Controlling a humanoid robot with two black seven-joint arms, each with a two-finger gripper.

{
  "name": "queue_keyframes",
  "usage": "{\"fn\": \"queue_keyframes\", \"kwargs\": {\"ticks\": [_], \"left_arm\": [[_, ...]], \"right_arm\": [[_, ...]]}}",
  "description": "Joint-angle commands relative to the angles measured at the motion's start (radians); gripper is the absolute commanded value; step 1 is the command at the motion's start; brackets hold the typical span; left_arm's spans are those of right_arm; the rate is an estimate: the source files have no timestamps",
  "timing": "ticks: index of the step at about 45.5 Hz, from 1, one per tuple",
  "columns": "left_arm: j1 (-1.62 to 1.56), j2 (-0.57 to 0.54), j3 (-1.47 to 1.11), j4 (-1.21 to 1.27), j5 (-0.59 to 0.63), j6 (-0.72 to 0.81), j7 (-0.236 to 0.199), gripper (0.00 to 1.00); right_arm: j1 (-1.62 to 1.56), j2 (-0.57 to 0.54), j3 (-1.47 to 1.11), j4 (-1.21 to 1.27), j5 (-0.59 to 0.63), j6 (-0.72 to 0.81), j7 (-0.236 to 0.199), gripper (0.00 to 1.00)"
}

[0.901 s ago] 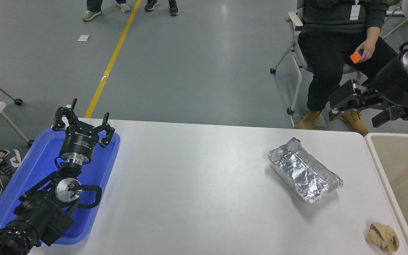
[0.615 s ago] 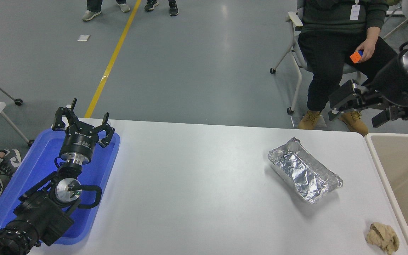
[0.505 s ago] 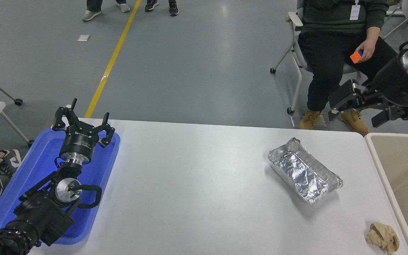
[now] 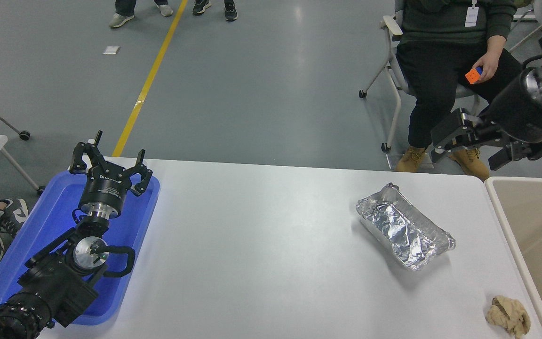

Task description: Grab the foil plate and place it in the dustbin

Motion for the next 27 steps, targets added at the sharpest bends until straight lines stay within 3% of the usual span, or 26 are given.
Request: {"fn": "queue_keyframes", "kwargs": {"ticks": [1,27], "left_arm": [[0.0,0.0,0.0,0.0,-0.001,0.0,0.0,1.0],[0.0,0.0,0.0,0.0,0.001,0.0,0.0,1.0]], "right_arm": [[-0.001,0.006,0.002,-0.005,0.0,0.0,0.0,1.0],[-0.072,-0.003,0.034,-0.083,0.013,0.0,0.0,1.0]]}}
